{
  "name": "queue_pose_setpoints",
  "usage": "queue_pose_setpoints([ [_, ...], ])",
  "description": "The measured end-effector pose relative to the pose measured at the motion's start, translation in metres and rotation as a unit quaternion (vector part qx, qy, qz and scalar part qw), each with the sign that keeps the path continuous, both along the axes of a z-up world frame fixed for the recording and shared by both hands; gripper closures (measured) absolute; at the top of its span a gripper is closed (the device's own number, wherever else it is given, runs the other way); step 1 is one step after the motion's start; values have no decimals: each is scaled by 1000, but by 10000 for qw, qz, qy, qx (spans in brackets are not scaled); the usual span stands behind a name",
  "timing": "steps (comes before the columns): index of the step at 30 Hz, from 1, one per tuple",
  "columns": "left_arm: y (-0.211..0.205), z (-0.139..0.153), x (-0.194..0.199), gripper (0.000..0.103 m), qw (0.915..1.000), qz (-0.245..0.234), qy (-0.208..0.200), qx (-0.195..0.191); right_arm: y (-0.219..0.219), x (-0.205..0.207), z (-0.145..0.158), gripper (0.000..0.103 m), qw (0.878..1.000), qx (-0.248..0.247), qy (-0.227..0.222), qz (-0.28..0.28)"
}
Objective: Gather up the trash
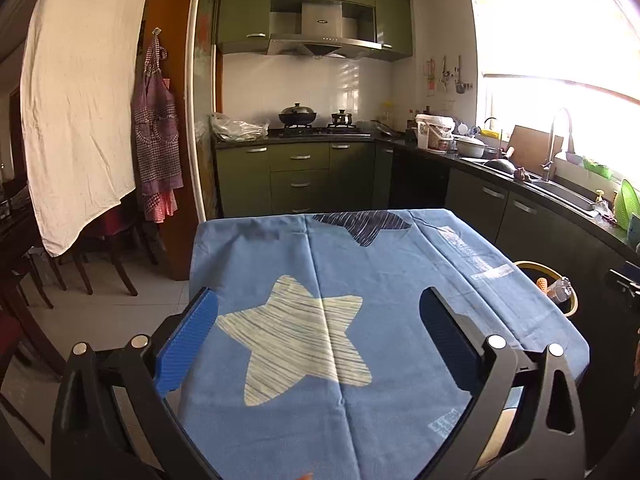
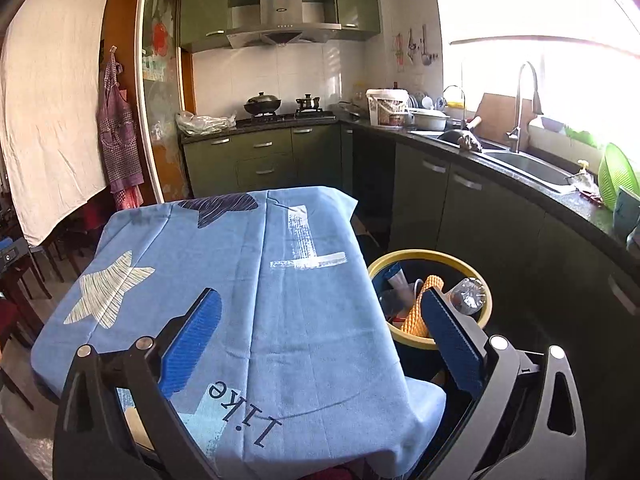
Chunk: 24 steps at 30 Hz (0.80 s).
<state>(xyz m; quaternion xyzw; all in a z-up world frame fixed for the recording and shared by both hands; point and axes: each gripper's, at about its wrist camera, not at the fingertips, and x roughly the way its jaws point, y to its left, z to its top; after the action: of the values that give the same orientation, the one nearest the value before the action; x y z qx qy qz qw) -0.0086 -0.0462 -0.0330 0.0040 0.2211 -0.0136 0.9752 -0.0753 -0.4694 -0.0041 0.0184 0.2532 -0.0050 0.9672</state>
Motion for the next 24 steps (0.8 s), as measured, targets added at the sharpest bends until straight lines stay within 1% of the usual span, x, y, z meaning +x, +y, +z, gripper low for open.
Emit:
queue_pose_setpoints([
  [4, 6, -4, -13, 7, 9998, 171, -22, 85, -1, -13, 8, 5, 9999, -56, -65, -87],
  [8, 13, 2, -19, 7, 9997, 241, -53, -32, -3, -26, 16, 5, 9999, -46, -98, -133],
  [12, 15, 10, -25, 7, 9996, 140, -143, -176, 0, -42, 22, 5, 9996, -148, -183, -170],
  [17, 7, 15, -28, 7, 9998, 28, -172, -124, -4, -51, 28, 5, 9992, -157, -256, -270],
  [24, 2, 17, -30, 7, 9997, 13, -250, -75, -10, -53, 31, 5, 9990, -111, -293, -309],
])
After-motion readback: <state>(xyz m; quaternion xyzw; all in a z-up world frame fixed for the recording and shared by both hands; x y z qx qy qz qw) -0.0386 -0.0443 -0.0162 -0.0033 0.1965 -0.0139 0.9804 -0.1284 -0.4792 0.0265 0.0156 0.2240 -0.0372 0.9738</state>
